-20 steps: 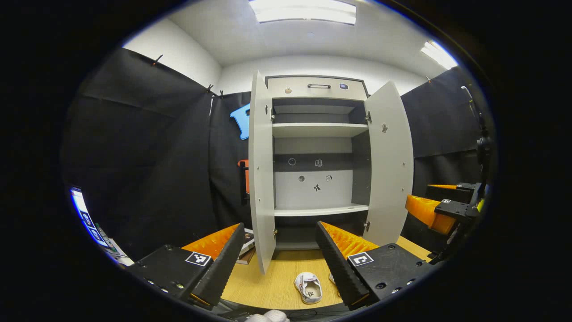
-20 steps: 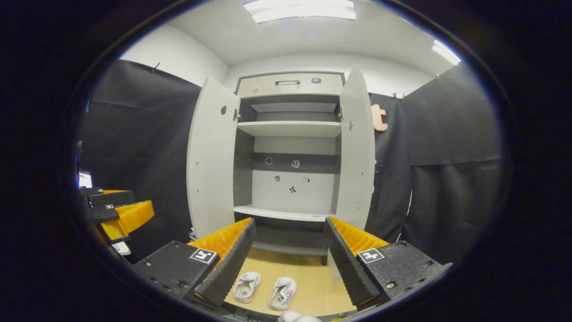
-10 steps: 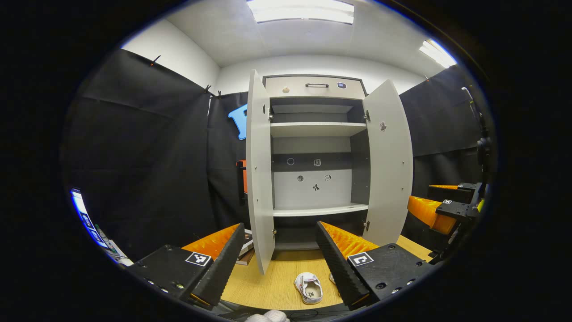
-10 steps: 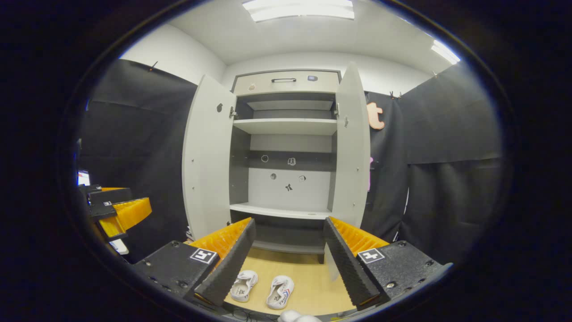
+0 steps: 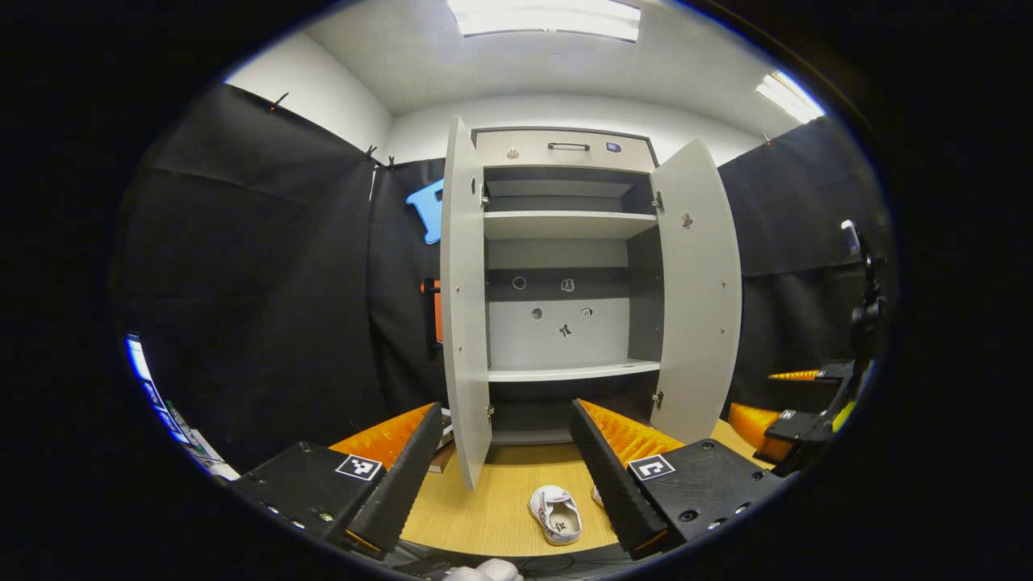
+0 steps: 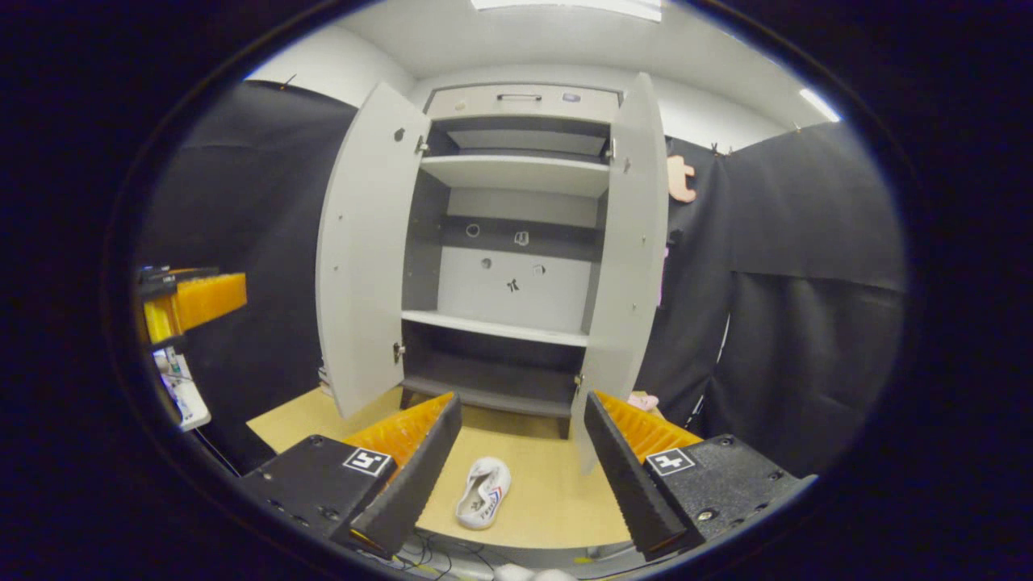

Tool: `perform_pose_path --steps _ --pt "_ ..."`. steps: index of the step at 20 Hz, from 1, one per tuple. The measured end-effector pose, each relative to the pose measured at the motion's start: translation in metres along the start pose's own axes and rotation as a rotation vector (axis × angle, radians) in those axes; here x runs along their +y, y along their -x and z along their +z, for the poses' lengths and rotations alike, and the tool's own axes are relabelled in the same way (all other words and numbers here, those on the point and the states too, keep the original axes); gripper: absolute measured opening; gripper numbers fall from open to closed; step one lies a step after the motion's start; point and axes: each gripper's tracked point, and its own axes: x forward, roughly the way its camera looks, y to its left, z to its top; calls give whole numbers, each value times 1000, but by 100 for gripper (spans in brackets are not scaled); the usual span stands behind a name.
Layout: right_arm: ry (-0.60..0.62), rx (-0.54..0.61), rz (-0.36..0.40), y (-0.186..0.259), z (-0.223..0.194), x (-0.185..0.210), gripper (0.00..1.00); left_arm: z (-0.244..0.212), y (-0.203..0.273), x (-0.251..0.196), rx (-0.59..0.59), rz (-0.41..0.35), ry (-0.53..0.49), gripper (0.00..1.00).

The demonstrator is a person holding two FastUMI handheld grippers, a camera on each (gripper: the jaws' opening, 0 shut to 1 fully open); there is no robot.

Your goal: Grab one shoe with the right hand and put it into the shoe cabinet, grab the other shoe with the left hand and put it into the shoe cabinet; then close the right door with the right hand and the left door with the left hand.

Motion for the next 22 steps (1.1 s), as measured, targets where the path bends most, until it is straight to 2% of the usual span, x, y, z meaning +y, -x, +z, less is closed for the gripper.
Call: perform_pose_path --steps 5,10,15,19,22 --pt "-45 271 42 -34 -105 23 99 -9 -3 4 23 -2 -8 95" --pt "-74 459 129 -82 -186 66 93 -8 -9 20 41 58 -13 95" --pt "-93 566 184 -124 -235 100 83 -6 -13 30 62 112 -44 95" --pt "-159 625 187 -161 -261 117 68 -6 -14 38 72 155 -71 95" --pt "-160 641 153 -188 -274 115 65 -7 -18 46 80 181 -73 96"
